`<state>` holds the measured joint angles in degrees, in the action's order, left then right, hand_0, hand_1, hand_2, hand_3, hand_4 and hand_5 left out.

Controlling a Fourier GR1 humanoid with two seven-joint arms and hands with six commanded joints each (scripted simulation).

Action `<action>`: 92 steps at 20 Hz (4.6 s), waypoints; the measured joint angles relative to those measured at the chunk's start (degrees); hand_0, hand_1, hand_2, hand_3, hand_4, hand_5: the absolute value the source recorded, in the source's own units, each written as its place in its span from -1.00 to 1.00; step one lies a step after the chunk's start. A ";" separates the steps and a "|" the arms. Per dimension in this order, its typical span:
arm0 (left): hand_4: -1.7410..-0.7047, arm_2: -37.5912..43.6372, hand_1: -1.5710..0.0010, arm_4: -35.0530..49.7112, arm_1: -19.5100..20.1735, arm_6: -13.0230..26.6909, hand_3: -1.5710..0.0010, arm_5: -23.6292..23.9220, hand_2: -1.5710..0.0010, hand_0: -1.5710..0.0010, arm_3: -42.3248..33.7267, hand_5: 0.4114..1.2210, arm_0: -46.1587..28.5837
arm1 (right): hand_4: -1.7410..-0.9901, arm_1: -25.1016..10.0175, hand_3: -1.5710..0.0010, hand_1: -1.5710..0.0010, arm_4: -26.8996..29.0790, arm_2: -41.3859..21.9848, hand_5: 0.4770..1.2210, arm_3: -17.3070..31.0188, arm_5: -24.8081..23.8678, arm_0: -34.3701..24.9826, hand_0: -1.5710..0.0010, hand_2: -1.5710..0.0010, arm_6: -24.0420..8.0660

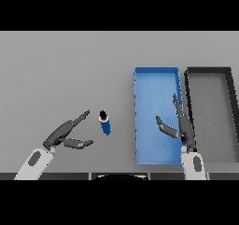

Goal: Pick up the blue pipe and place it into the blue bin.

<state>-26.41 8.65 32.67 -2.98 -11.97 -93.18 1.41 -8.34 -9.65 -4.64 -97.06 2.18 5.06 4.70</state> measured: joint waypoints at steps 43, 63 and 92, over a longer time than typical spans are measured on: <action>-0.47 -3.57 -0.98 -4.73 -26.34 -5.39 -0.99 3.49 -0.99 -0.98 4.50 0.99 12.05 | 0.50 -1.15 1.00 1.00 -0.36 0.81 -0.55 1.06 0.44 0.29 1.00 1.00 1.57; -0.47 -1.63 -1.00 -8.59 -29.52 -0.55 -1.00 -1.96 -1.00 -1.00 2.32 1.00 11.96 | 0.38 -3.18 1.00 0.97 12.22 -0.86 -0.67 -18.28 7.62 6.72 1.00 0.85 -4.19; -0.72 4.24 -1.00 -14.31 -35.06 3.39 -1.00 -8.57 -1.00 -1.00 4.22 1.00 11.77 | -0.11 -2.44 0.23 0.10 22.93 -17.46 -0.94 -7.82 23.17 -38.11 0.11 0.05 -32.94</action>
<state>-22.17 -5.66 -2.39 0.41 -20.53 -88.96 13.18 -10.79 13.28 -22.10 -104.87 25.35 -33.05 -28.25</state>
